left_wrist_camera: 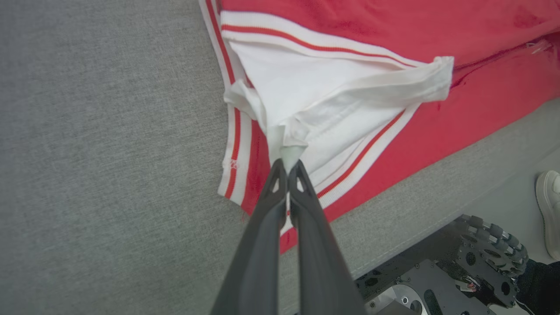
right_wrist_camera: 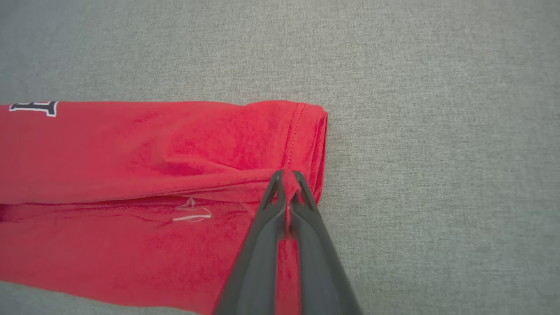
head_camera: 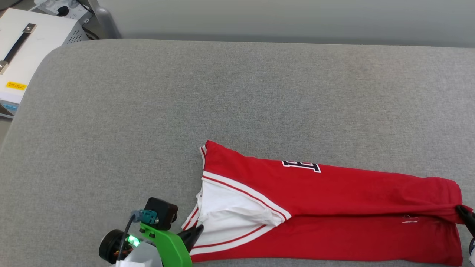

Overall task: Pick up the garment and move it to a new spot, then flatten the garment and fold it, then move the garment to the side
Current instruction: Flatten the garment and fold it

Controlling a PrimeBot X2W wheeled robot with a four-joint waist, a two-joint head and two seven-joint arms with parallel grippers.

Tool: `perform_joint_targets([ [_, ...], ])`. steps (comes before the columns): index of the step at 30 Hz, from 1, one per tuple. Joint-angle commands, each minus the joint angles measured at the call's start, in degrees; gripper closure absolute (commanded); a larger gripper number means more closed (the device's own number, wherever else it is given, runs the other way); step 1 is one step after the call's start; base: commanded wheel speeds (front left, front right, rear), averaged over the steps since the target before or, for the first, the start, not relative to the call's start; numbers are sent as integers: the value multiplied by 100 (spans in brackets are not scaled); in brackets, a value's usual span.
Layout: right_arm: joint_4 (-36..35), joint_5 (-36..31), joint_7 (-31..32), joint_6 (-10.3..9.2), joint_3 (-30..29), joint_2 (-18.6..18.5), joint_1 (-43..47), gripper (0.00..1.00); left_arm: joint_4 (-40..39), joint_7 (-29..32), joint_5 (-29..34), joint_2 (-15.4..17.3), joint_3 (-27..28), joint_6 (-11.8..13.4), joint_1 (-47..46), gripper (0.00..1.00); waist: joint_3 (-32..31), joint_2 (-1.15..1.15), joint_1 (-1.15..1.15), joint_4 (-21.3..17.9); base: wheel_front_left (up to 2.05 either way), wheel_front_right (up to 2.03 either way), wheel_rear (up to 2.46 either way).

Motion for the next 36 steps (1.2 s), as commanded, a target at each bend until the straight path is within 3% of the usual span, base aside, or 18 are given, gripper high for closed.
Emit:
perform_joint_targets([
  [1, -16, -67, 17, -5, 8, -11, 85, 100, 70, 4, 7, -63, -31, -36, 114, 100, -23, 0, 0, -5, 0, 0, 0],
  [3, 51, -115, 66, -5, 45, 0, 131, 100, 202, -32, 19, -112, -76, -82, 119, 100, -54, 0, 0, -13, 0, 0, 0],
  [4, 82, -161, 84, -5, 61, -4, 152, 22, 277, -44, 37, -129, -100, -94, 118, 89, -69, 0, 0, -14, 0, 0, 0],
  [5, 103, -172, 112, -5, 89, -1, 166, 0, 331, -55, 72, -135, -124, -103, 110, 53, -77, 0, 0, -15, 0, 0, 0],
  [6, 111, -166, 144, -5, 127, 3, 186, 0, 392, -91, 98, -155, -131, -102, 102, 0, -86, 0, 0, -15, 0, 0, 0],
  [14, -142, -83, 258, -5, 5, -29, 311, 0, 578, -306, 118, -229, -99, -101, 114, 0, -255, 0, 0, 12, 0, 0, 0],
  [17, -606, -16, 480, -5, -295, 131, 267, 0, 384, -616, 119, -212, 152, 50, 90, 0, -350, 0, 0, 40, 0, 0, 0],
  [24, -877, -354, 940, -5, -653, 535, 236, 0, 149, -1706, 208, -347, 824, 337, 14, 0, -317, 0, 0, 84, 0, 0, 0],
  [25, -858, -450, 1004, -5, -717, 604, 235, 0, 160, -1943, 301, -361, 908, 373, -5, 0, -290, 0, 0, 94, 0, 0, 0],
  [26, -721, -685, 1116, -5, -912, 812, 201, 0, 253, -2590, 478, -465, 1107, 417, -16, 0, -229, 0, 0, 122, 0, 0, 0],
  [27, -644, -734, 1146, -5, -1003, 915, 168, 0, 311, -2758, 517, -515, 1190, 429, -3, 0, -203, 0, 0, 130, 0, 0, 0],
  [36, 94, -909, 1220, -5, -1462, 1436, -164, 0, 576, -3047, 1236, -956, 2024, 221, 193, 0, 8, 0, 0, 202, 0, 0, 0],
])
